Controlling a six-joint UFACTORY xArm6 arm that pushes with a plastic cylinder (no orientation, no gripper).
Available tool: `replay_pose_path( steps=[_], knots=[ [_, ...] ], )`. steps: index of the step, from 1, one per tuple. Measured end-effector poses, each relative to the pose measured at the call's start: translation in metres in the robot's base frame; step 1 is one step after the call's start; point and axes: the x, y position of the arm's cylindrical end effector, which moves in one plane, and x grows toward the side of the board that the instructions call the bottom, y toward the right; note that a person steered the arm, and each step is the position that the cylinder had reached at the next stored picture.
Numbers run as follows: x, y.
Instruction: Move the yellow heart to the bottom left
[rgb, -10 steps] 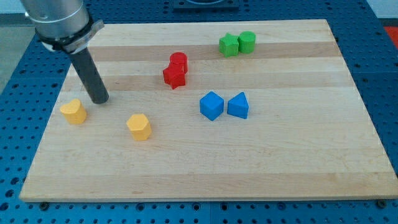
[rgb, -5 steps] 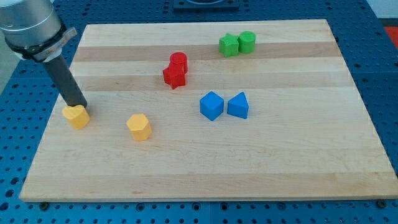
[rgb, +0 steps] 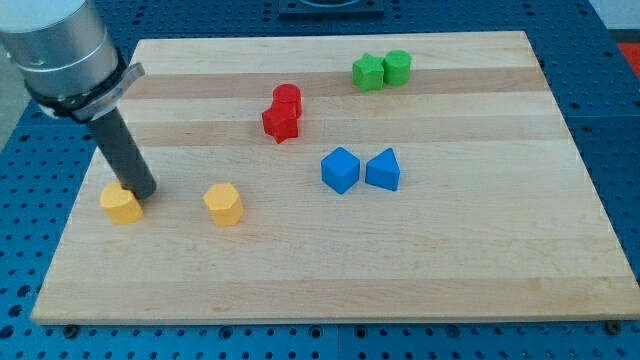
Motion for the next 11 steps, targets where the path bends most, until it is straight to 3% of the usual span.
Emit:
replay_pose_path(
  steps=[5, 7, 11],
  knots=[
    [0.008, -0.047],
    [0.046, -0.047],
    [0.04, -0.078]
  ],
)
